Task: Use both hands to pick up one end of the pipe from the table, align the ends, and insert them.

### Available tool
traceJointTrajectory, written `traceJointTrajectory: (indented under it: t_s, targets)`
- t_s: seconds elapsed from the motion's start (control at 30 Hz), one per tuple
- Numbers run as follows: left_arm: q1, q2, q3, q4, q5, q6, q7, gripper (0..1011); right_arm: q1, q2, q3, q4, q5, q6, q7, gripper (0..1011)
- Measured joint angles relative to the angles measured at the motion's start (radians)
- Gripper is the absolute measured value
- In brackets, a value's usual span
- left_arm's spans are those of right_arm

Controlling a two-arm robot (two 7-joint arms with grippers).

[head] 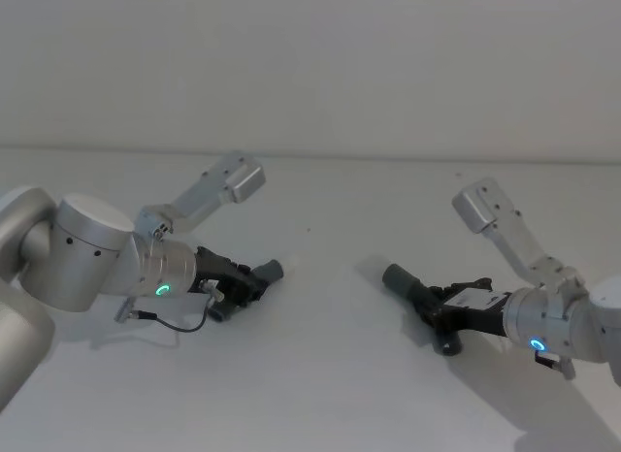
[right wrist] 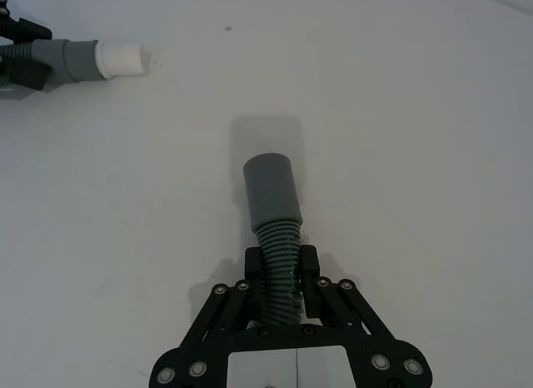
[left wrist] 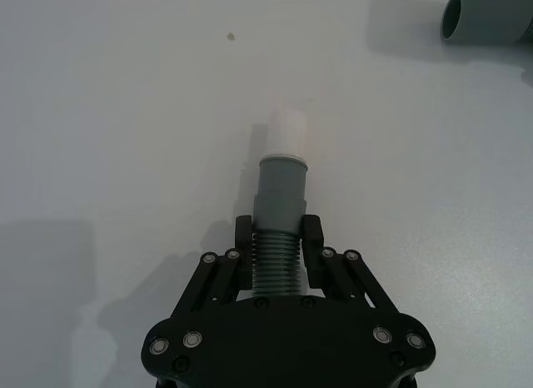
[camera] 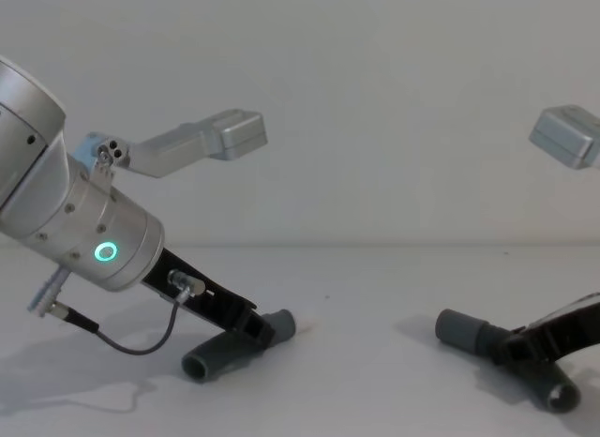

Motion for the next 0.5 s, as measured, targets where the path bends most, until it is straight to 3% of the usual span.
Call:
traceJointTrajectory:
  t_s: [0.5]
  targets:
    - [0.0, 0.007, 0.004, -0.012, 0.004, -0.014, -0.013, 336, -0.015, 0.006, 0.01, -0.019, -0.008, -0.033, -0.003, 264]
